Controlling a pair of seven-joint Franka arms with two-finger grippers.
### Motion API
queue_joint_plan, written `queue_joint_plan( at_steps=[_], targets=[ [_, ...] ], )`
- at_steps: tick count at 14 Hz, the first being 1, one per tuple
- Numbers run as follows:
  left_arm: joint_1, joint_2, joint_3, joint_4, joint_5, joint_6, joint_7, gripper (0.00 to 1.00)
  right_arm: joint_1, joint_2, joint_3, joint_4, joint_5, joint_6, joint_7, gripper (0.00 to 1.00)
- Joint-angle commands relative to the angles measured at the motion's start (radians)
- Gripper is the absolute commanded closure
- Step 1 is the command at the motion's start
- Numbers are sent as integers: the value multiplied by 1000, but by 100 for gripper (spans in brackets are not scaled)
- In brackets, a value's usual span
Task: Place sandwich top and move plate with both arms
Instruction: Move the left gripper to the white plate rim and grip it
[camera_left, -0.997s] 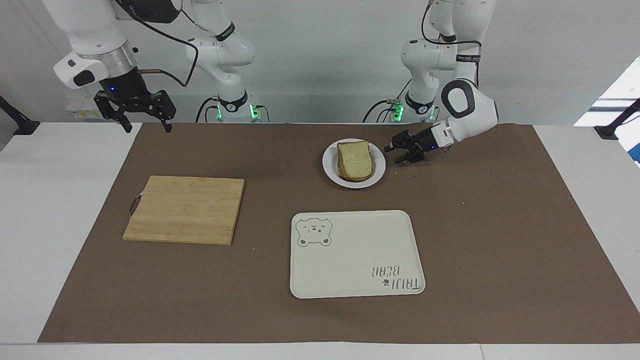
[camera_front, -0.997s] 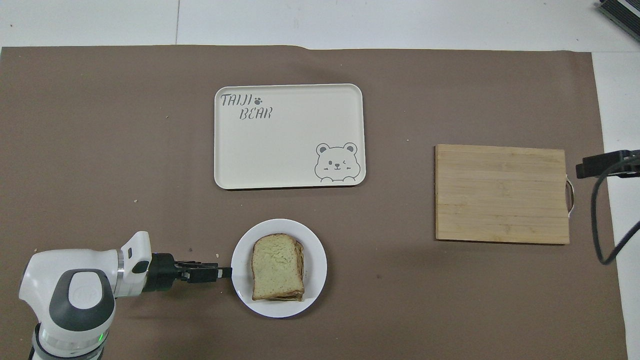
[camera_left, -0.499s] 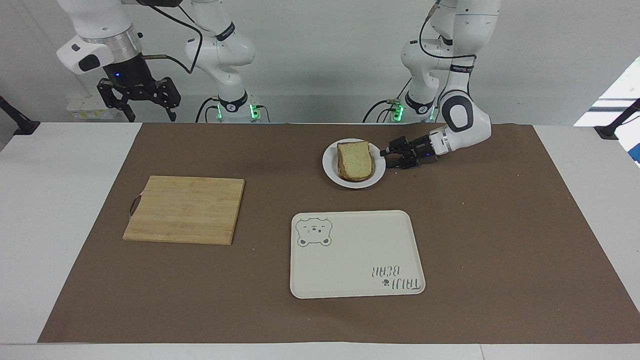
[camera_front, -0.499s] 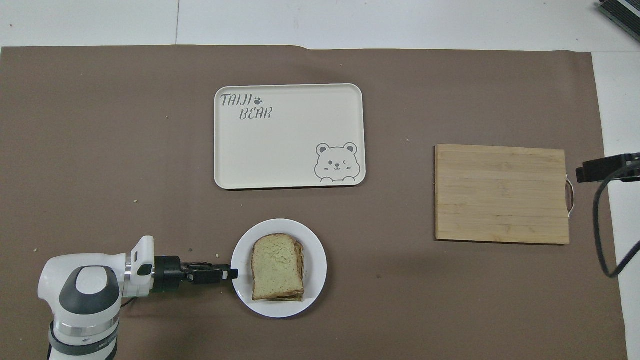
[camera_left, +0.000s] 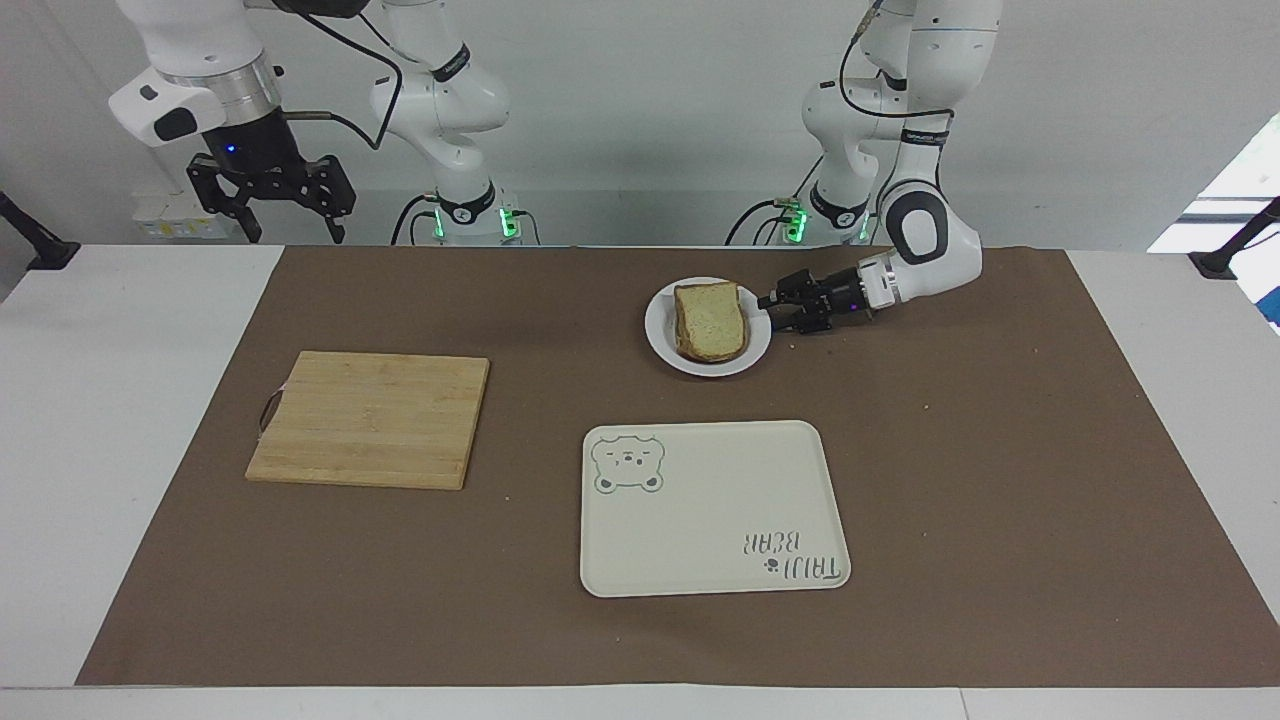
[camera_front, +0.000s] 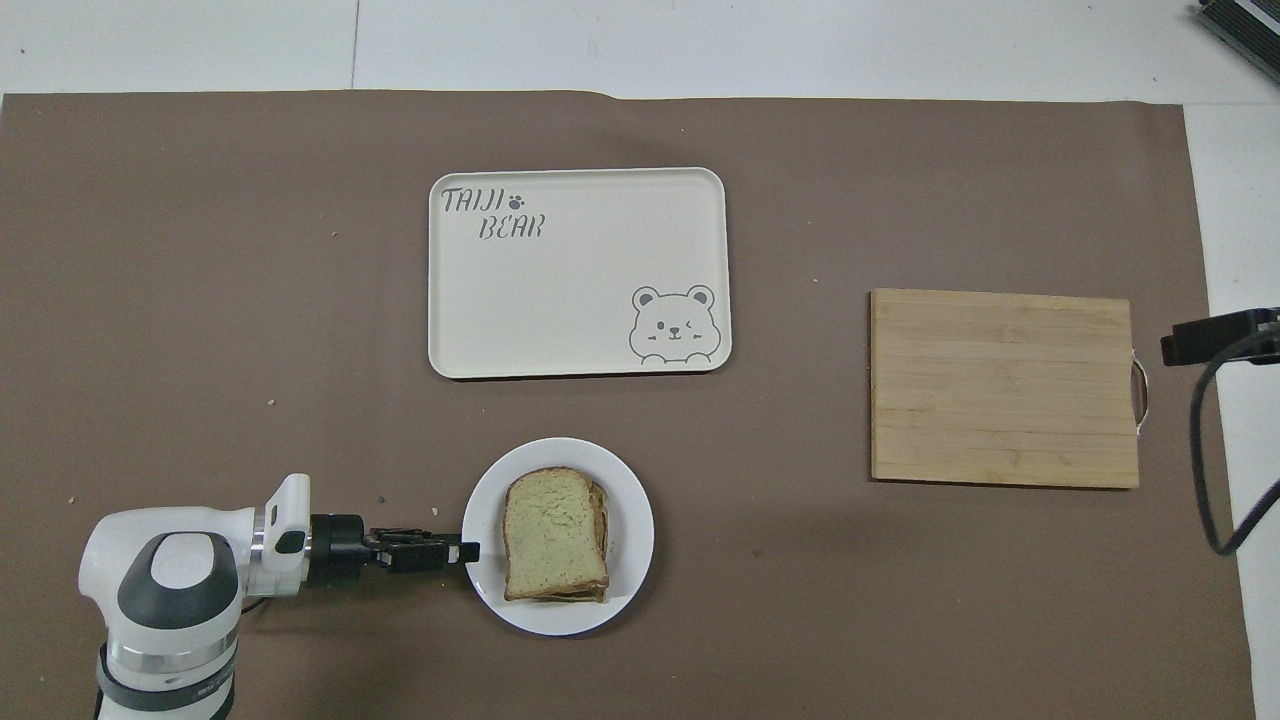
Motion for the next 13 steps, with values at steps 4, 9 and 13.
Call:
queue_joint_plan(
  at_steps=[4,9,13],
  targets=[
    [-16,16,2,-11,-40,-3,28,45,-2,-22,0,16,15,-60,7,0],
    [-61,18,2,-12,-113,34,26,55,0,-36,1,6,19,-57,11,0],
    [-61,16,5,-17,-113,36,25,100,-2,-36,0,9,30,-60,12,0]
  ],
)
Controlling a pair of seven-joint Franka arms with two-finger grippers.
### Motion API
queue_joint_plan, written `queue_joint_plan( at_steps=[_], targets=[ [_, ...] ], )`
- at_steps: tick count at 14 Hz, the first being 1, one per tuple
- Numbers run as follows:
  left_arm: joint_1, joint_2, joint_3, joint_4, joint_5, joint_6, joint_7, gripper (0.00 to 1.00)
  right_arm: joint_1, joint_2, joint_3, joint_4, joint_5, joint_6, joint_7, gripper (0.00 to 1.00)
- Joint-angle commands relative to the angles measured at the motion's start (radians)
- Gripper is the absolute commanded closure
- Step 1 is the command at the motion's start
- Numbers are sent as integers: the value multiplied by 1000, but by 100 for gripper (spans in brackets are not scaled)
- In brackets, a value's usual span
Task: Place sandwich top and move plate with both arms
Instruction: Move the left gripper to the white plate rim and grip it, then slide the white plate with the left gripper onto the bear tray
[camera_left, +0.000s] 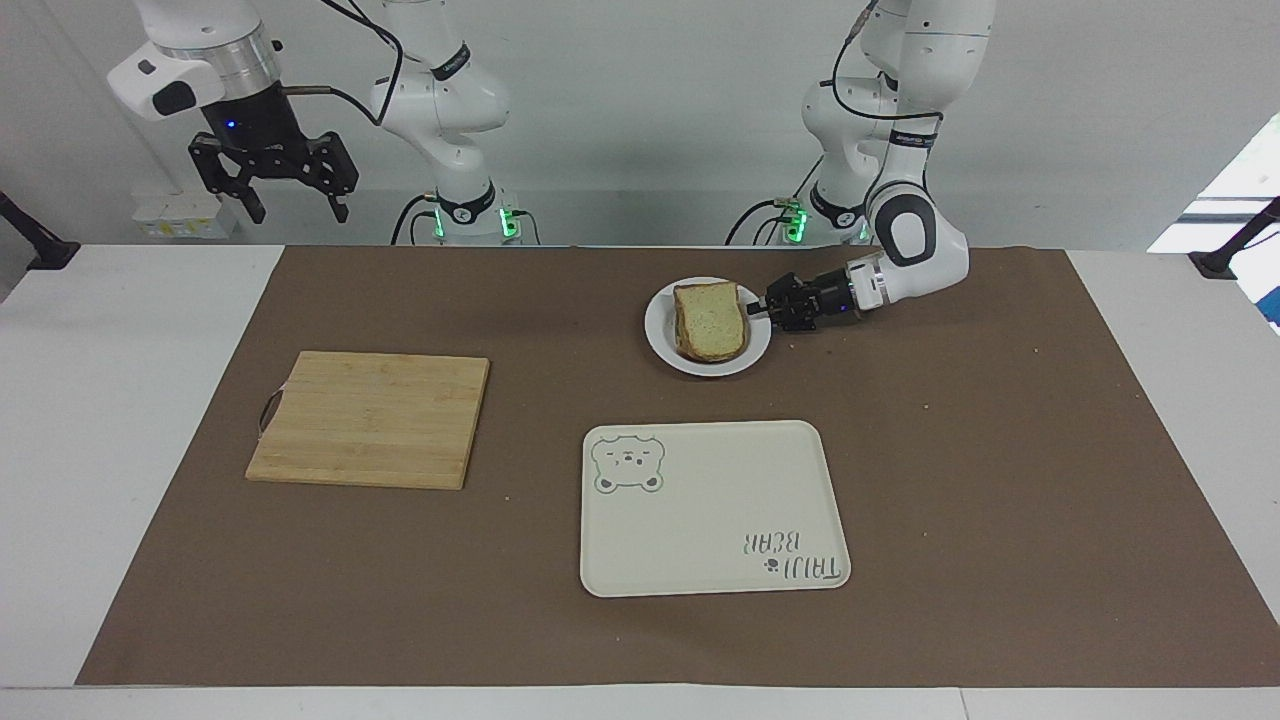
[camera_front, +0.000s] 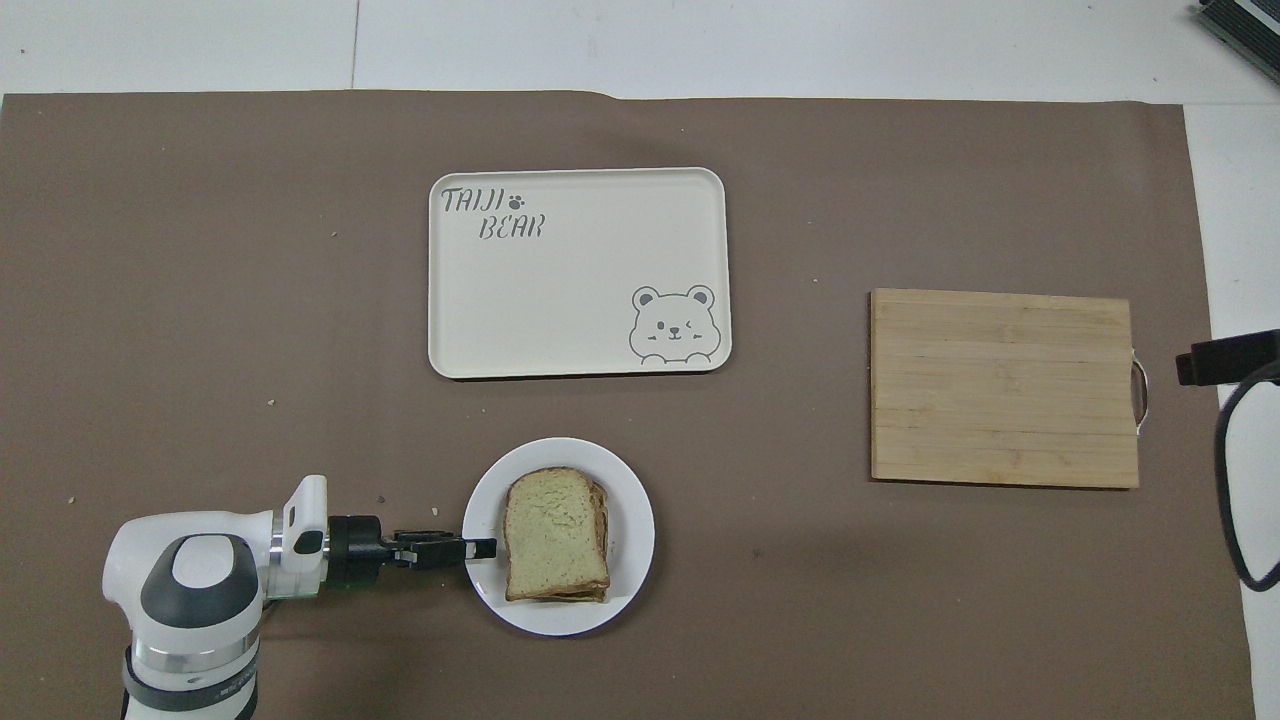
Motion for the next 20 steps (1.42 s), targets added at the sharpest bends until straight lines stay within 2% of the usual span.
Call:
queue_joint_plan(
  at_steps=[1,5,10,12,16,18,20],
  targets=[
    [-18,0,8,-10,-29,16,22,100,-2,-7,0,-2,23,-17,12,0],
    [9,6,11,2,-29,-4,17,100,-2,-7,-2,-1,23,-15,12,0],
    [78,65,15,106,-17,-63,-1,100,-2,-7,-2,-2,23,-15,12,0],
    [98,101,17,181,5,-103,-35,100,-2,-7,0,-1,23,-15,12,0],
    [146,222,15,408,147,-151,-100,100,-2,-7,-2,-2,23,-15,12,0],
    [149,281,12,520,228,-145,-107,100,-2,-7,-2,-2,23,-15,12,0],
    [148,319,9,584,269,-126,-165,100,-2,-7,-5,-2,23,-17,12,0]
  ],
)
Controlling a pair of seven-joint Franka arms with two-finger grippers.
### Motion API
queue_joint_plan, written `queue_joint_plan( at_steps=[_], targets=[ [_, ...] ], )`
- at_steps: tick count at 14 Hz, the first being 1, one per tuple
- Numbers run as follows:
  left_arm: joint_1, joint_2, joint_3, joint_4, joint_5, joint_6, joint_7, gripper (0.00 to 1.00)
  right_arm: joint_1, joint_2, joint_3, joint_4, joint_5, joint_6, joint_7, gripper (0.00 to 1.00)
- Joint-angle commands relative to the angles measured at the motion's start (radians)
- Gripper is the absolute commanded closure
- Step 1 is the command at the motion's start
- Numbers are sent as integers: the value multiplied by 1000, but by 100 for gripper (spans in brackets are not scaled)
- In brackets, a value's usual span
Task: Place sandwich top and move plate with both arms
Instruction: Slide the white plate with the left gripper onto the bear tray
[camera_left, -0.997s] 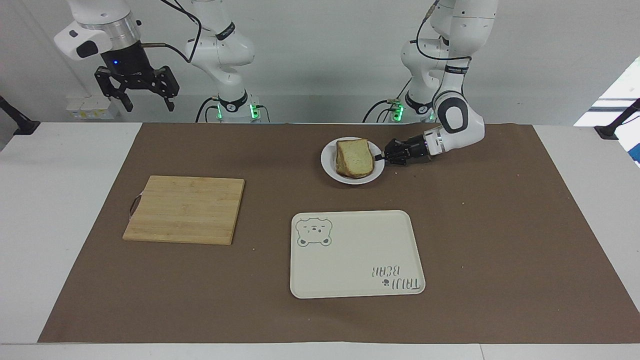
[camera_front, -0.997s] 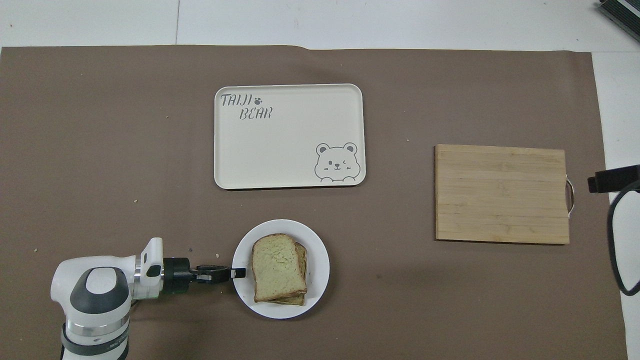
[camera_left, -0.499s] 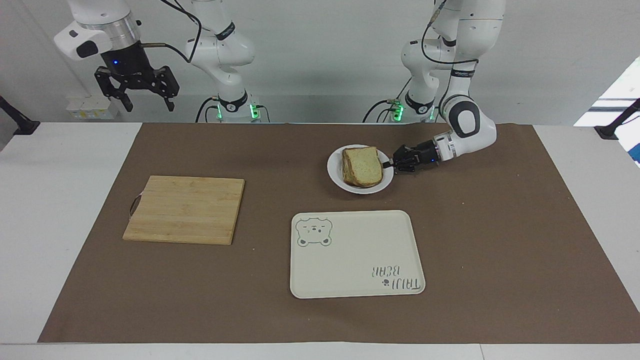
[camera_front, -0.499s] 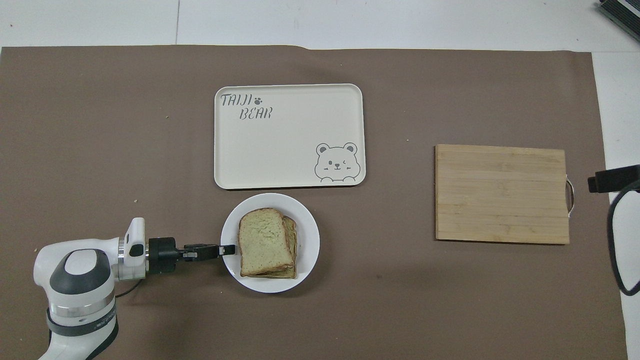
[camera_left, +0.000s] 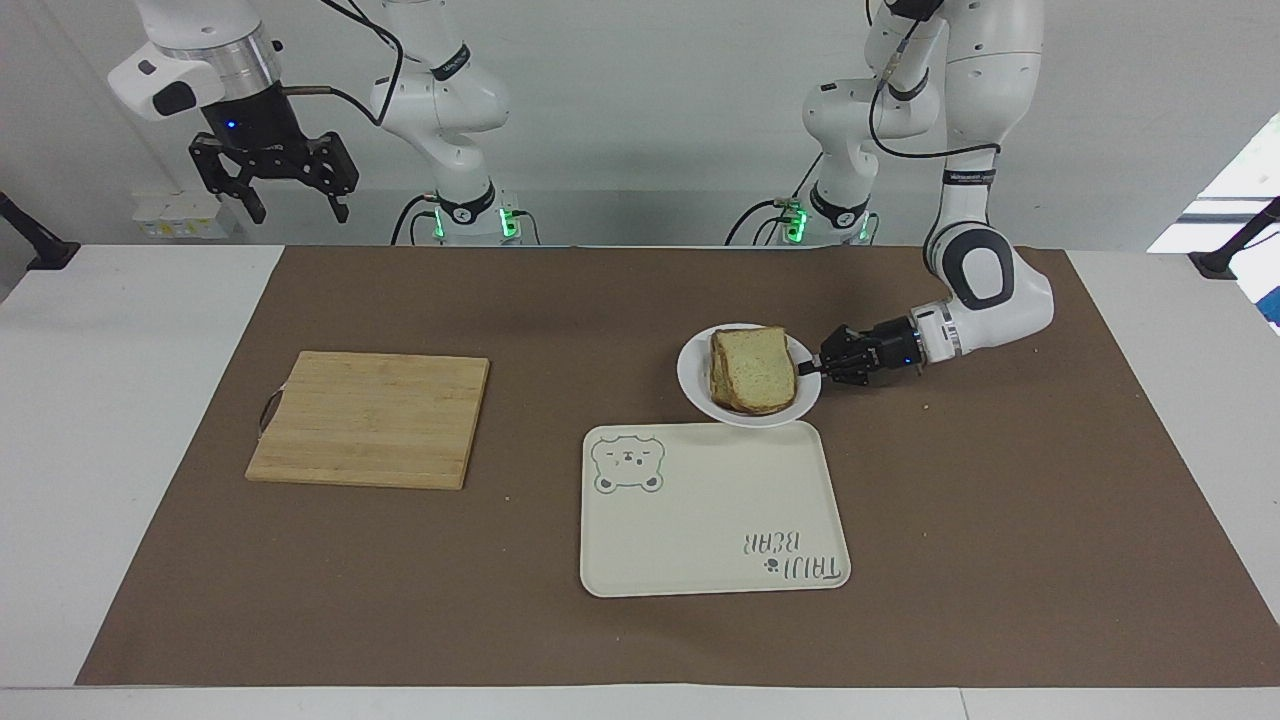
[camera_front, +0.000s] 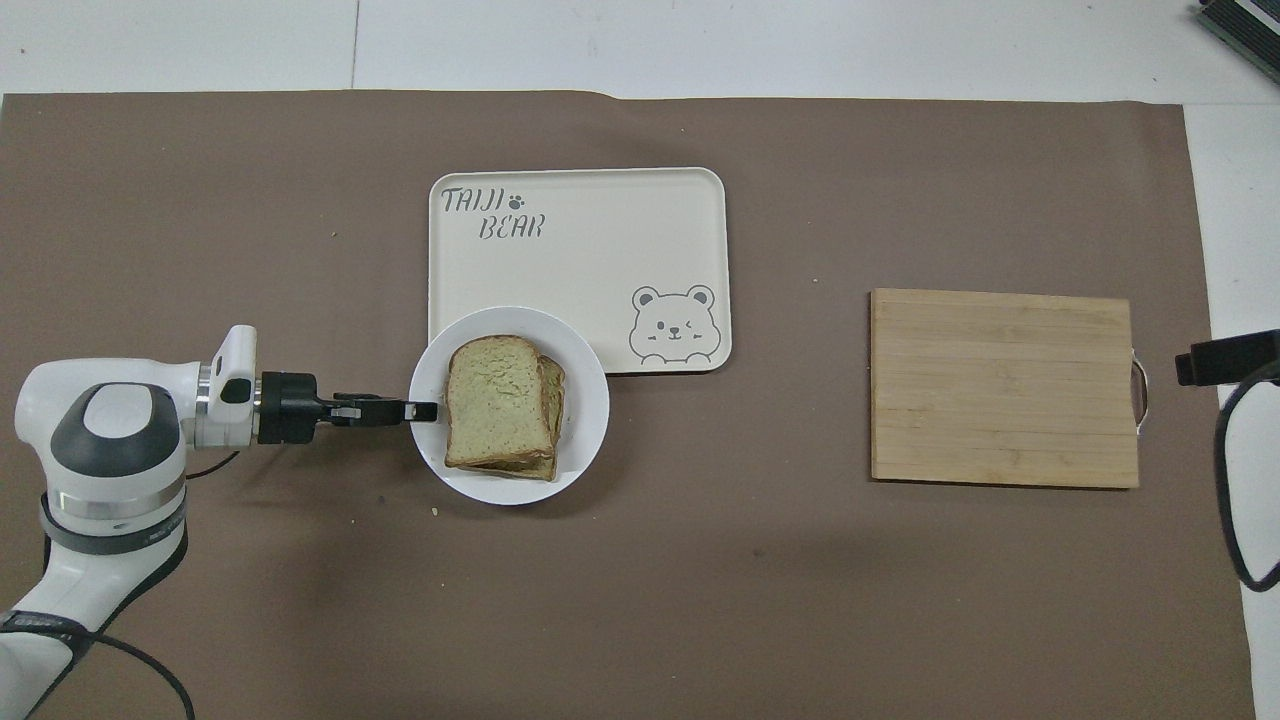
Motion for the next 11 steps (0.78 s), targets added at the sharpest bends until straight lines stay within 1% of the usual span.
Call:
queue_joint_plan(
  at_steps=[1,3,5,7,9,10,11],
  targets=[
    [14,79,-13,118,41,-17,-80,100,-2,-7,-4,0,22,-21,12,0],
    [3,123,-20,210,41,-12,-158,100,-2,-7,0,-2,22,-29,8,0],
    [3,157,-55,276,41,20,-224,100,-2,-9,-1,-3,24,-32,5,0],
    [1,198,-63,352,43,31,-281,100,-2,-18,-1,-19,24,-30,4,0],
    [-3,228,-121,382,41,144,-289,100,-5,-6,-3,-7,24,-33,-27,0],
    [-2,250,-151,403,43,183,-300,100,-7,-1,-6,-4,24,-38,-33,0],
    [-3,273,-164,434,43,191,-318,100,-11,3,-6,7,21,-56,-34,0]
  ],
)
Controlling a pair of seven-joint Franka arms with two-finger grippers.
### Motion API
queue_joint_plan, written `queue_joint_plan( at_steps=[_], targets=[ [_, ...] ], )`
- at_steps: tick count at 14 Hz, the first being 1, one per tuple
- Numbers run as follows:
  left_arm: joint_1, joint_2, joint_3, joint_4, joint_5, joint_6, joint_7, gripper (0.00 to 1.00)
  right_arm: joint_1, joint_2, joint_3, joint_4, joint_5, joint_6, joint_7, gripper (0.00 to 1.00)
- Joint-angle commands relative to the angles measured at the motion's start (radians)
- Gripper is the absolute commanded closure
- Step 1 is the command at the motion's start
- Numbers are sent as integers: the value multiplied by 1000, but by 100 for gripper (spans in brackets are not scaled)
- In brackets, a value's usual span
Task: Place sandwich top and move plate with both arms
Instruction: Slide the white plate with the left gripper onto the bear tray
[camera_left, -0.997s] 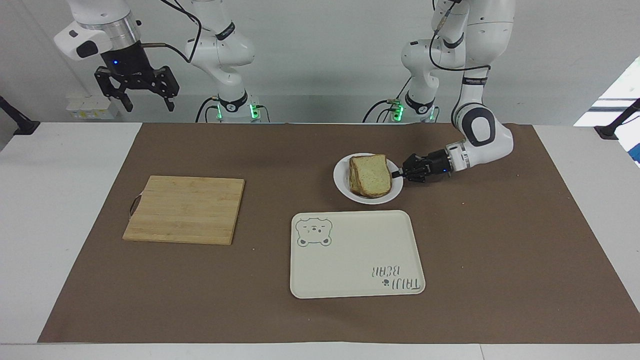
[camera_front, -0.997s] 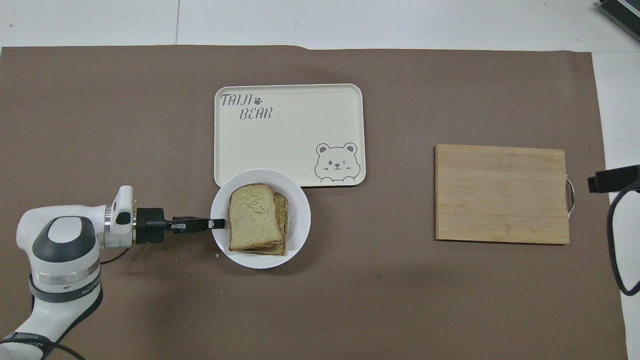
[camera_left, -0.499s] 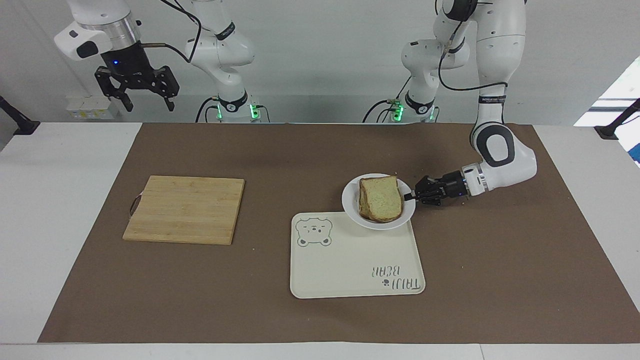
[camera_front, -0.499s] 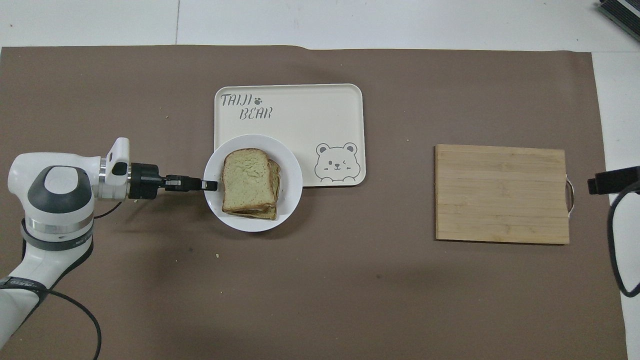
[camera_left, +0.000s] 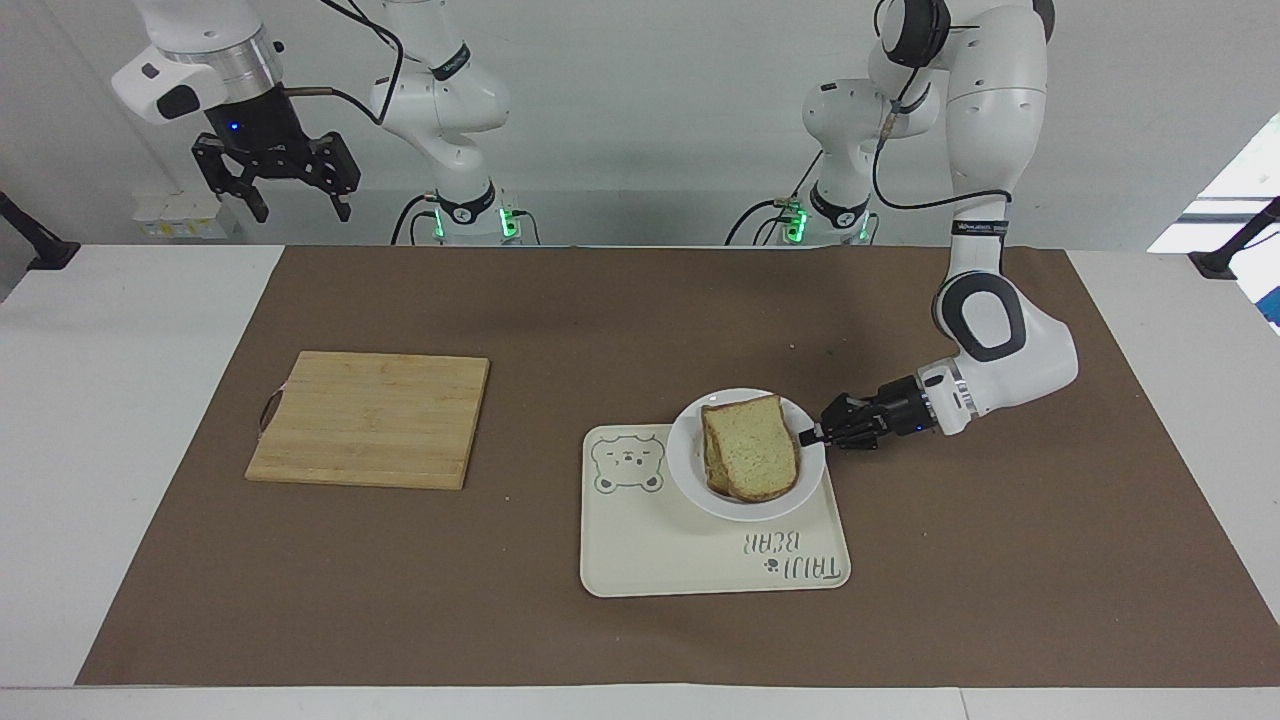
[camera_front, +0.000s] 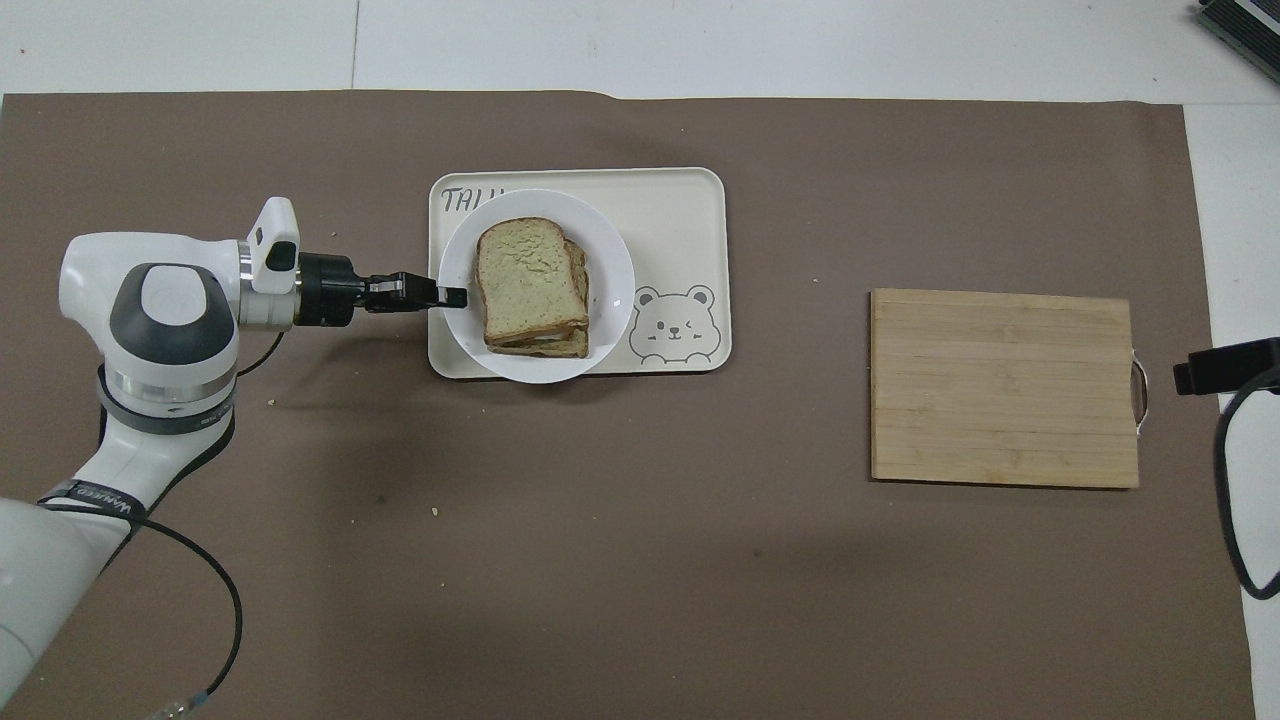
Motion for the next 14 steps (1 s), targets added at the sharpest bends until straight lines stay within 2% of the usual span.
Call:
queue_joint_plan(
  at_steps=[1,3,6,11,12,13,14],
  targets=[
    [-5,83,-34,124,17,30,-58,100,-14,24,-5,37,14,-43,-32,0],
    [-5,107,-37,164,35,35,-99,100,-15,32,-8,54,14,-38,-46,0],
    [-9,188,-44,244,110,36,-113,100,0,11,2,17,7,-6,-66,0],
    [-37,188,-45,248,144,49,-142,100,-2,9,2,16,5,-3,-65,0],
    [-39,186,-45,247,149,47,-150,88,-2,9,2,16,5,-3,-65,0],
    [-39,186,-45,247,150,46,-167,50,-2,9,2,16,5,-3,-65,0],
    [-39,186,-45,245,156,44,-168,27,-2,9,2,16,5,-3,-63,0]
  ],
)
